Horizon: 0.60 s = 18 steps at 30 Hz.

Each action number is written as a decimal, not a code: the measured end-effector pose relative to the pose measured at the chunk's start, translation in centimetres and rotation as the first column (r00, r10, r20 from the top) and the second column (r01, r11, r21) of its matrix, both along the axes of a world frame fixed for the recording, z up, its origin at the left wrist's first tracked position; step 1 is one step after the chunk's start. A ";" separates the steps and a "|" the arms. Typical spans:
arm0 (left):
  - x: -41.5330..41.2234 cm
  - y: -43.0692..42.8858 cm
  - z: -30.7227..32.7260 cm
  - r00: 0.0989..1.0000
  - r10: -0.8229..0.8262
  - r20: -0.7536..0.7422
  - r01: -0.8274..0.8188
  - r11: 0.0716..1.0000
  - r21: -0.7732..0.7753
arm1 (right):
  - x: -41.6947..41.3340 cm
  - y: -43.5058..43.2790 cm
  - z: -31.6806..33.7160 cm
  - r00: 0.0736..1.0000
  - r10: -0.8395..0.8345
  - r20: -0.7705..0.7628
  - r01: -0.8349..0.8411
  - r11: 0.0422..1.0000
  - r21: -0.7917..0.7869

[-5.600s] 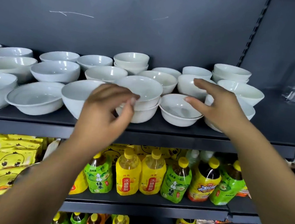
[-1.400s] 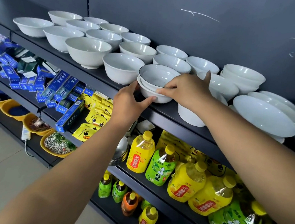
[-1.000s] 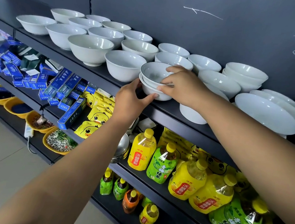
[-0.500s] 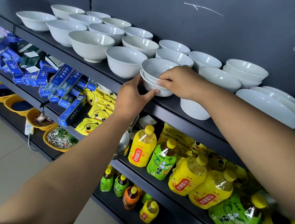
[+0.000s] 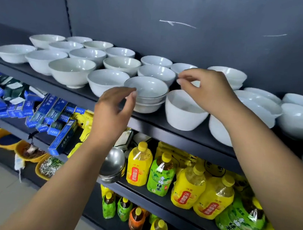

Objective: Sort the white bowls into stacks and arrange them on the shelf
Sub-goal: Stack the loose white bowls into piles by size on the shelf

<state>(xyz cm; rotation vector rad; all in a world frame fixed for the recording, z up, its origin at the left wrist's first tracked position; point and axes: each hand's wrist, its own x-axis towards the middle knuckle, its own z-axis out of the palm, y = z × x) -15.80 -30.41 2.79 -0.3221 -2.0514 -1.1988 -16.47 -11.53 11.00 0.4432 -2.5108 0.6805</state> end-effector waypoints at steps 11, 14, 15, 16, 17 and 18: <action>3.0 10.7 5.1 0.887 -0.403 -0.224 0.308 0.880 -0.361 | 8.8 12.0 1.2 0.905 -0.417 -0.088 0.423 0.904 0.063; 4.4 14.1 5.6 0.852 -0.478 -0.215 0.365 0.836 -0.411 | 11.7 15.7 1.7 0.875 -0.479 -0.071 0.482 0.875 0.037; 4.9 15.3 5.8 0.843 -0.496 -0.207 0.377 0.820 -0.430 | 12.8 17.2 1.9 0.859 -0.508 -0.065 0.511 0.859 0.032; 5.5 16.7 5.9 0.837 -0.511 -0.196 0.387 0.806 -0.447 | 13.9 18.8 2.1 0.840 -0.541 -0.052 0.542 0.840 0.021; 6.1 18.1 6.0 0.831 -0.524 -0.184 0.400 0.794 -0.458 | 15.0 20.5 2.1 0.820 -0.571 -0.036 0.572 0.820 0.004; 6.6 19.3 6.2 0.824 -0.539 -0.172 0.415 0.782 -0.464 | 16.0 22.1 2.1 0.802 -0.597 -0.022 0.597 0.802 -0.012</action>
